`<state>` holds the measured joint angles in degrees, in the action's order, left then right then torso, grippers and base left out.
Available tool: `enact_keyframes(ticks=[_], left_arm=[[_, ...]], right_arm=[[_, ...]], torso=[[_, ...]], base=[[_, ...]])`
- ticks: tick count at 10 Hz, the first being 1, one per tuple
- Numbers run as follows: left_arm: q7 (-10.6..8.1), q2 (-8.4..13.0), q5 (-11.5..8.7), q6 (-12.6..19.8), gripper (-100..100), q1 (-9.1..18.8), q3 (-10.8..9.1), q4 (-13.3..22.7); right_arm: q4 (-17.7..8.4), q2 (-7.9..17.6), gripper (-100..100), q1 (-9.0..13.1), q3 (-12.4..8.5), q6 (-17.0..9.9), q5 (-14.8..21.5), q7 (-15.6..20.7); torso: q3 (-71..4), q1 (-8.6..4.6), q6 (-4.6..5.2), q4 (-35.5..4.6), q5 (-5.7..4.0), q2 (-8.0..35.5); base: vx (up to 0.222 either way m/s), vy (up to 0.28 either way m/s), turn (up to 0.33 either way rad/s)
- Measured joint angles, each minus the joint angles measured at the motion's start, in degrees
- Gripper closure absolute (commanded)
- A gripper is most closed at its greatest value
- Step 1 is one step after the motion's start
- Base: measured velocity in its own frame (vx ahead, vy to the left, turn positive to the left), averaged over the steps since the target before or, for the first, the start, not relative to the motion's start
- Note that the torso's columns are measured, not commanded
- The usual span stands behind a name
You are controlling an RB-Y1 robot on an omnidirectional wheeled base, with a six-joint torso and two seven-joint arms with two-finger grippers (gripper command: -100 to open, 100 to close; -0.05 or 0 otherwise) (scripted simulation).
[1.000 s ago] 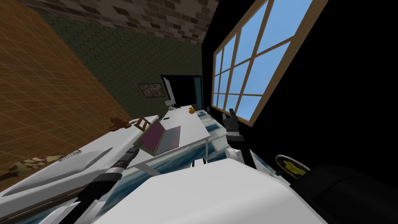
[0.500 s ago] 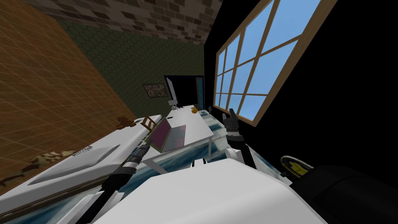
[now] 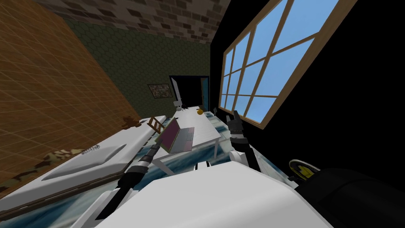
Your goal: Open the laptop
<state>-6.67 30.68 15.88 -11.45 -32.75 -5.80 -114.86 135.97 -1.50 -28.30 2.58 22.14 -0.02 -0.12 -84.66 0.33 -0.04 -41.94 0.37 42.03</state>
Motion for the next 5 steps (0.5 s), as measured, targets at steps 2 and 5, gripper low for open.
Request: enact_keyframes(ticks=[2, 5], left_arm=[[1.06, -1.90, 1.42, 3.24, 100, 0.02, 2.27, -3.46], [2.48, -3.92, 2.98, 6.31, 100, -0.34, 4.44, -6.88]], right_arm=[[0.00, 0.00, 0, 0.00, 0.00, 0.00, 0.00, 0.00], [0.00, 0.00, 0, 0.00, 0.01, 0.00, 0.00, 0.00]], torso=[[0.10, -0.16, -0.06, -0.17, -0.18, 0.21], [0.15, -0.43, -0.03, -0.37, -0.35, 0.36]], base=[[0.003, 0.093, 0.052], [0.001, 0.029, 0.007]])
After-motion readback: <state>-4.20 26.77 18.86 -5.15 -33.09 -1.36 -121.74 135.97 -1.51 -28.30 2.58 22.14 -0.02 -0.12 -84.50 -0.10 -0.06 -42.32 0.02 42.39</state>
